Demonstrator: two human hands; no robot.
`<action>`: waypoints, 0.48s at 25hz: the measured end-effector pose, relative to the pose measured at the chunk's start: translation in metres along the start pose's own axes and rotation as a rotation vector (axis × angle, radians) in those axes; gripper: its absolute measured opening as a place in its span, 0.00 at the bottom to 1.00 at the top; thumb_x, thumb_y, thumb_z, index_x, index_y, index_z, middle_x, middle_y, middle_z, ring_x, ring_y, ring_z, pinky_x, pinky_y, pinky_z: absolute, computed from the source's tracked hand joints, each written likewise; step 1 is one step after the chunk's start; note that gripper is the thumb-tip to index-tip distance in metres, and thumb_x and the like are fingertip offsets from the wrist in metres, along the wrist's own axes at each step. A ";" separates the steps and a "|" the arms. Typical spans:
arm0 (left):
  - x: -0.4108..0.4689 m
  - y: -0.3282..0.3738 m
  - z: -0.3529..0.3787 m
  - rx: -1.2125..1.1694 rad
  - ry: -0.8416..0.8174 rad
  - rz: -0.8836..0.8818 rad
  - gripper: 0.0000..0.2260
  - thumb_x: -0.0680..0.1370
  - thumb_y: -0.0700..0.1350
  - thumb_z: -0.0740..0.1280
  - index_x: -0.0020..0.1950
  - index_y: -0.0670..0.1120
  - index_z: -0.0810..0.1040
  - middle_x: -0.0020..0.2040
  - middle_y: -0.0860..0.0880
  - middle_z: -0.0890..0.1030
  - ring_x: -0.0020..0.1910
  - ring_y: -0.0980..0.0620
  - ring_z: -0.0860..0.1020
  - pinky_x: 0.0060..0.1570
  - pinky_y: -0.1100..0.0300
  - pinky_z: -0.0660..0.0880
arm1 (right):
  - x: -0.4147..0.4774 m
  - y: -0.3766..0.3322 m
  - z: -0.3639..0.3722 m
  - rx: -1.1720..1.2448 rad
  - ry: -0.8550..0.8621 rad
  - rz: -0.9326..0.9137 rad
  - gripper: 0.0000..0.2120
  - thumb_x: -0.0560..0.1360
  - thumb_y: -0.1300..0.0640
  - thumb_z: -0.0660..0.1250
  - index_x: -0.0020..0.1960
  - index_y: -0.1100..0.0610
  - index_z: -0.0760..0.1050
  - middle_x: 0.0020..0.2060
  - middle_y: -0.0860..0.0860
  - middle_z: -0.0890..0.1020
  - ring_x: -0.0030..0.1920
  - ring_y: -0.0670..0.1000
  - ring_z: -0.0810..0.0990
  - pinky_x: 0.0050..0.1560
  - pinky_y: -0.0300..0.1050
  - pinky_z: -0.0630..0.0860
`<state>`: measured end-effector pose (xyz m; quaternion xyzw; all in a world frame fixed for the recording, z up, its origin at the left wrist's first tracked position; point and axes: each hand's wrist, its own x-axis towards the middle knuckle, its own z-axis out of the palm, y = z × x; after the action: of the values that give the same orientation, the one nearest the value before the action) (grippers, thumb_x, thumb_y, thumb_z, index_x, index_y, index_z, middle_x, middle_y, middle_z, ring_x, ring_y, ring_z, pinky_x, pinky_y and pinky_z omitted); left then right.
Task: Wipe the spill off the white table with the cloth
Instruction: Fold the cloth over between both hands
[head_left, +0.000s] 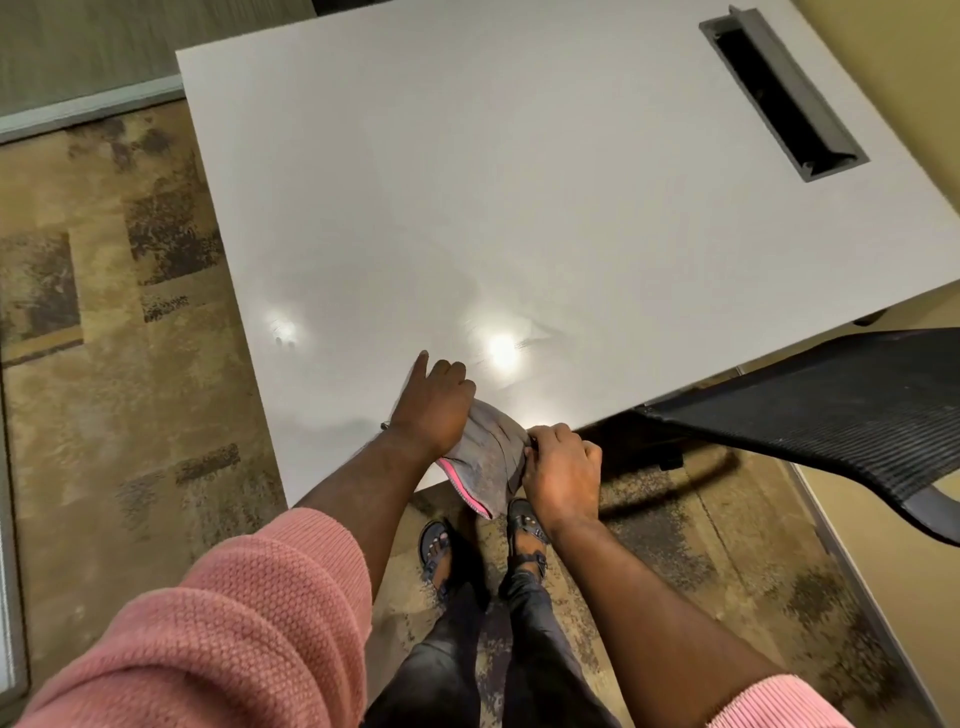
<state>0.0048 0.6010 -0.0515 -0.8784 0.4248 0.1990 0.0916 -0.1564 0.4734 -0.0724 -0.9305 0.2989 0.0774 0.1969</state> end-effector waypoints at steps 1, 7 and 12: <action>0.000 -0.002 0.000 0.000 0.006 -0.001 0.14 0.81 0.40 0.59 0.66 0.45 0.75 0.66 0.45 0.75 0.69 0.44 0.71 0.81 0.40 0.49 | 0.000 0.000 0.000 0.005 0.008 0.008 0.10 0.83 0.54 0.64 0.61 0.50 0.80 0.54 0.47 0.82 0.54 0.49 0.78 0.63 0.50 0.68; -0.012 -0.013 0.000 -0.066 0.090 0.021 0.13 0.78 0.38 0.60 0.60 0.46 0.77 0.56 0.47 0.80 0.63 0.43 0.76 0.81 0.42 0.49 | -0.001 -0.007 -0.012 0.022 0.069 0.012 0.09 0.80 0.56 0.66 0.58 0.50 0.81 0.53 0.47 0.82 0.55 0.49 0.78 0.63 0.49 0.67; -0.032 -0.020 -0.026 -0.143 0.181 -0.019 0.10 0.82 0.44 0.61 0.59 0.49 0.80 0.54 0.49 0.83 0.62 0.46 0.77 0.81 0.44 0.49 | -0.002 -0.018 -0.053 0.046 0.146 -0.028 0.08 0.79 0.58 0.69 0.56 0.51 0.83 0.53 0.47 0.83 0.55 0.51 0.79 0.64 0.52 0.68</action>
<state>0.0095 0.6273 -0.0146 -0.9011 0.4075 0.1478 -0.0078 -0.1461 0.4661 -0.0177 -0.9330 0.3012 -0.0004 0.1972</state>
